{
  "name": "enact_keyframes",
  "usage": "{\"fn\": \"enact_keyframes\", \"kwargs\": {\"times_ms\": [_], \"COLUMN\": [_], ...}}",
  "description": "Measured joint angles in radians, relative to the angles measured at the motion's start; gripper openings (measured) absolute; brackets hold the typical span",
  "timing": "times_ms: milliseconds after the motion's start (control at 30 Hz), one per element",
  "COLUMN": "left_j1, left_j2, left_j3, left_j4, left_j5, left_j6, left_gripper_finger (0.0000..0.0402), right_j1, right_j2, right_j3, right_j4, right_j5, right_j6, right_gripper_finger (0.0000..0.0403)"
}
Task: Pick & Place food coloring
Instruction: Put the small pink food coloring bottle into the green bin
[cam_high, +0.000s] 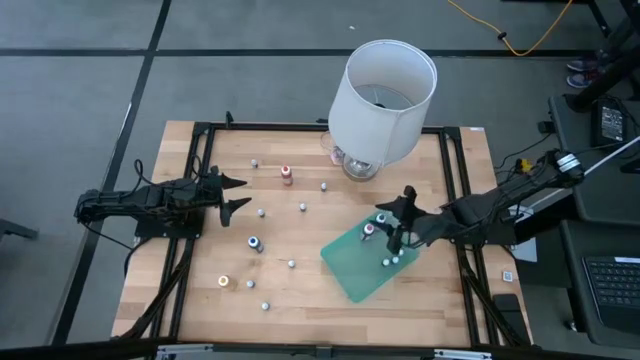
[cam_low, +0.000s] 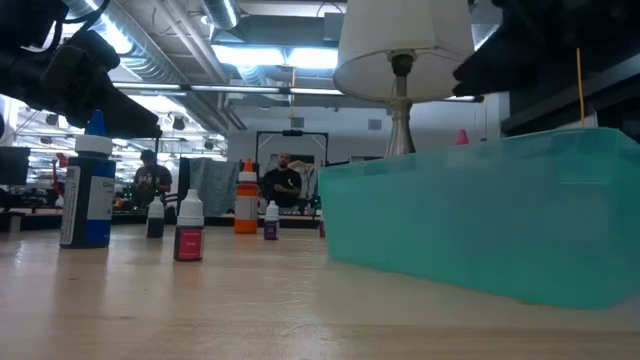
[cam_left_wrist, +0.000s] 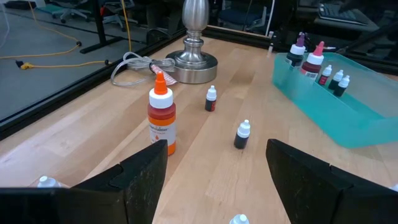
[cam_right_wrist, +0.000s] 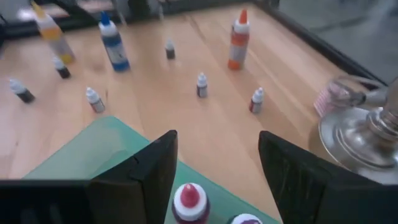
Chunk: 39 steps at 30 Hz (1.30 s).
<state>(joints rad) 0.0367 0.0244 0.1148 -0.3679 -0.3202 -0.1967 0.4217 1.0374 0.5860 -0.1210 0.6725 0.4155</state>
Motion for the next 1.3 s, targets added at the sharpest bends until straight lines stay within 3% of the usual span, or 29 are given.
{"fn": "enact_keyframes", "kwargs": {"times_ms": [333,767,1100,1300], "left_j1": [0.0,0.0,0.0,0.0], "left_j2": [0.0,0.0,0.0,0.0], "left_j3": [0.0,0.0,0.0,0.0], "left_j4": [0.0,0.0,0.0,0.0], "left_j5": [0.0,0.0,0.0,0.0], "left_j6": [0.0,0.0,0.0,0.0], "left_gripper_finger": [0.0269,0.0269,0.0269,0.0269], "right_j1": [-0.033,-0.259,-0.413,-0.44], "right_j2": [-0.233,-0.449,-0.556,-0.647], "right_j3": [-0.354,-0.415,-0.424,-0.569], "right_j4": [0.444,0.441,0.375,0.515], "right_j5": [0.007,-0.047,-0.11,-0.126], "right_j6": [-0.225,-0.449,-0.403,-0.451], "right_gripper_finger": [0.023,0.0393,0.0396,0.0397]}}
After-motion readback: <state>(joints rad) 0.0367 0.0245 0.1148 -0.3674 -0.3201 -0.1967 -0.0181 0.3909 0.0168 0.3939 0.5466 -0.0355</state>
